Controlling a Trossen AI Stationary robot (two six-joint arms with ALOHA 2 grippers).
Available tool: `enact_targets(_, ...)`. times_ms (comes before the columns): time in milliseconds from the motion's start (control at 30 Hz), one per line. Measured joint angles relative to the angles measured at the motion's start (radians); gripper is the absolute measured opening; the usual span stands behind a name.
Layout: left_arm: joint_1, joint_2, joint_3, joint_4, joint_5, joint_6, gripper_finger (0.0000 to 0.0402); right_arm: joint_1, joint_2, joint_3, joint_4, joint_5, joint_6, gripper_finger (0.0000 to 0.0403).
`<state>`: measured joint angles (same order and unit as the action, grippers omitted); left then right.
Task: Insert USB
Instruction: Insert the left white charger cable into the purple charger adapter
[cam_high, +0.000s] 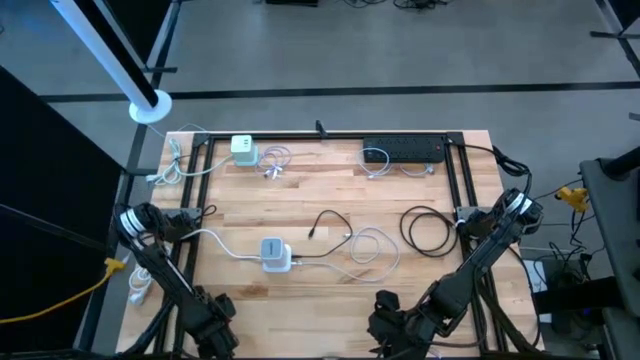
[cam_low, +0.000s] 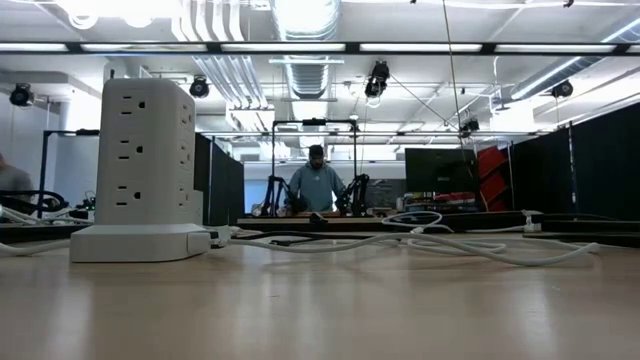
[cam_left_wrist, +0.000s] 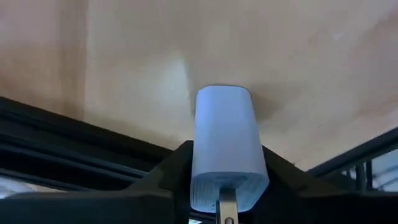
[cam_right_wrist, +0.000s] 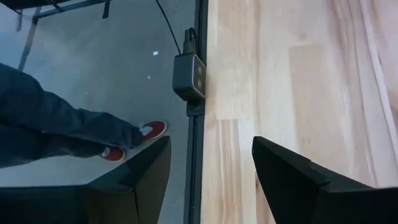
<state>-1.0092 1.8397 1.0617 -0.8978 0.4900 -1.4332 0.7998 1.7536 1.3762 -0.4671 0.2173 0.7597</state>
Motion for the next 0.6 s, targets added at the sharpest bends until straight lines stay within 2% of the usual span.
enact_targets(100,0.000,-0.011,-0.001,-0.018,-0.028,0.012,0.0118,-0.011,-0.010,0.001,-0.003,0.001,-0.012,0.0204)
enact_targets(233,0.017,-0.083,0.030,-0.139,-0.159,0.015,0.0118,-0.043,-0.059,0.018,0.001,0.012,-0.077,0.0199)
enact_targets(333,0.040,-0.178,0.074,-0.271,-0.334,0.034,0.0118,-0.082,-0.110,0.032,0.001,0.060,-0.174,0.0200)
enact_targets(500,0.106,-0.367,0.101,-0.488,-0.666,-0.001,0.0118,-0.191,-0.196,0.041,0.002,0.216,-0.365,0.0198)
enact_targets(600,0.169,-0.491,0.074,-0.522,-0.813,-0.032,0.0118,-0.304,-0.229,0.041,0.001,0.224,-0.417,0.0191)
